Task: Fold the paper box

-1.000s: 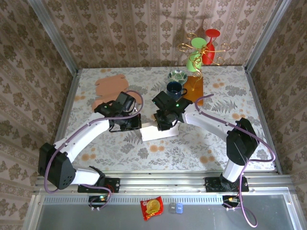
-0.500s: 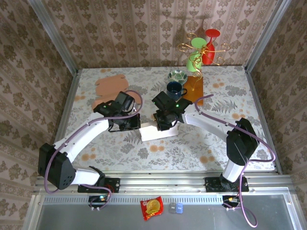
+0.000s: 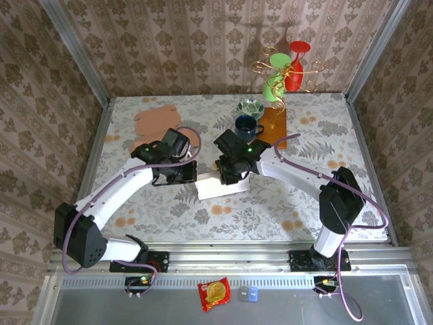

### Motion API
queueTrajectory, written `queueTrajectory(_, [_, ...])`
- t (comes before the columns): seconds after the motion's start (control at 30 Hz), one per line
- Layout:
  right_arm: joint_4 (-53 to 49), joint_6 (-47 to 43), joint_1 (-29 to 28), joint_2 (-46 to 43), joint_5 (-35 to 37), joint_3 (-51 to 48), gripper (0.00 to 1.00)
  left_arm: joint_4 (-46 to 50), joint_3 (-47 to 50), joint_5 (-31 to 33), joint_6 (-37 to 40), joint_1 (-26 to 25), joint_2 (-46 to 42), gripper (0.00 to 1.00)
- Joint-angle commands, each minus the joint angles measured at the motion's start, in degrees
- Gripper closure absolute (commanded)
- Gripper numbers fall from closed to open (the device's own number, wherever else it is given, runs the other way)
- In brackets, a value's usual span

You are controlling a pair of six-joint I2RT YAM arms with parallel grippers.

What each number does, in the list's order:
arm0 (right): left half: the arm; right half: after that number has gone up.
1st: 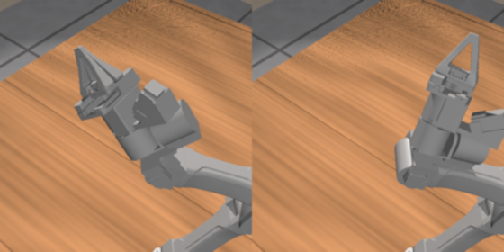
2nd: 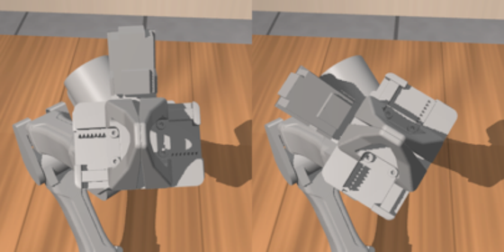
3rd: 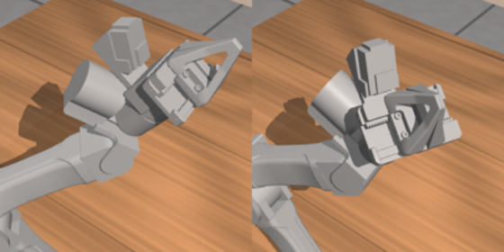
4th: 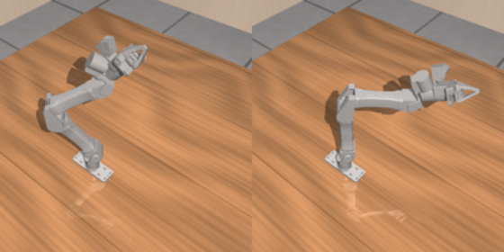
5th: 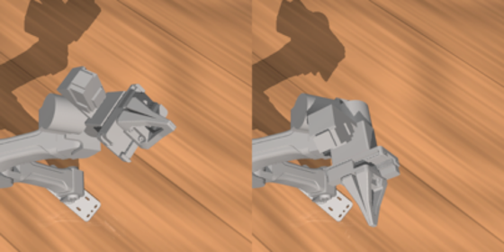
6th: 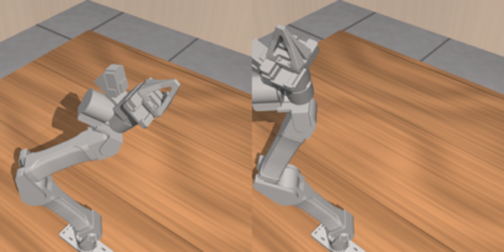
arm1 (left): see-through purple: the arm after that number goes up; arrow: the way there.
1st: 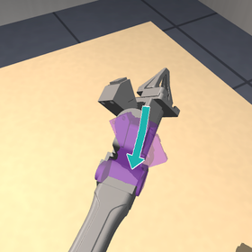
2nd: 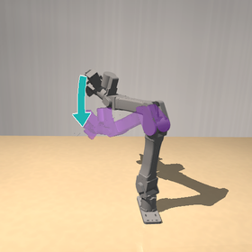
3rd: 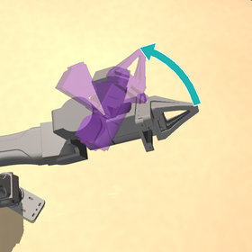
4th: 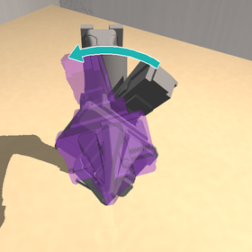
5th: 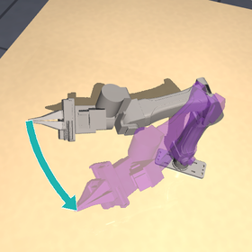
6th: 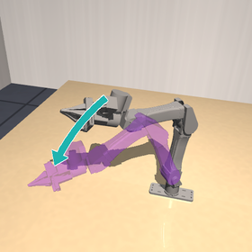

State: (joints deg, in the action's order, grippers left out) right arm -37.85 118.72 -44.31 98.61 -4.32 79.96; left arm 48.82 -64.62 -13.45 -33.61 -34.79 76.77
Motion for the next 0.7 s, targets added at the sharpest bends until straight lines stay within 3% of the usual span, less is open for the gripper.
queueTrajectory(0.0, [-4.06,3.64,0.66,-0.43,3.44,-1.58,0.63,4.27,0.09,3.19,0.69,0.78,-0.13,0.98])
queueTrajectory(0.47, [-3.29,3.61,0.7,-0.87,3.44,-2.79,0.64,1.36,4.41,3.22,-1.59,-1.28,-2.21,0.97])
queueTrajectory(0.5, [-3.24,3.54,0.71,-0.86,3.39,-2.84,0.64,1.39,3.81,3.61,-1.85,-1.5,-2.53,0.95])
queueTrajectory(0.6, [-3.12,3.38,0.66,-0.87,3.3,-2.93,0.65,1.13,2.52,4.02,-2.8,-2.12,-3.35,0.72])
queueTrajectory(0.67, [-3.18,3.36,0.66,-0.99,3.2,-3.05,0.65,0.88,1.72,4.0,-3.65,-2.88,-3.97,0.63])
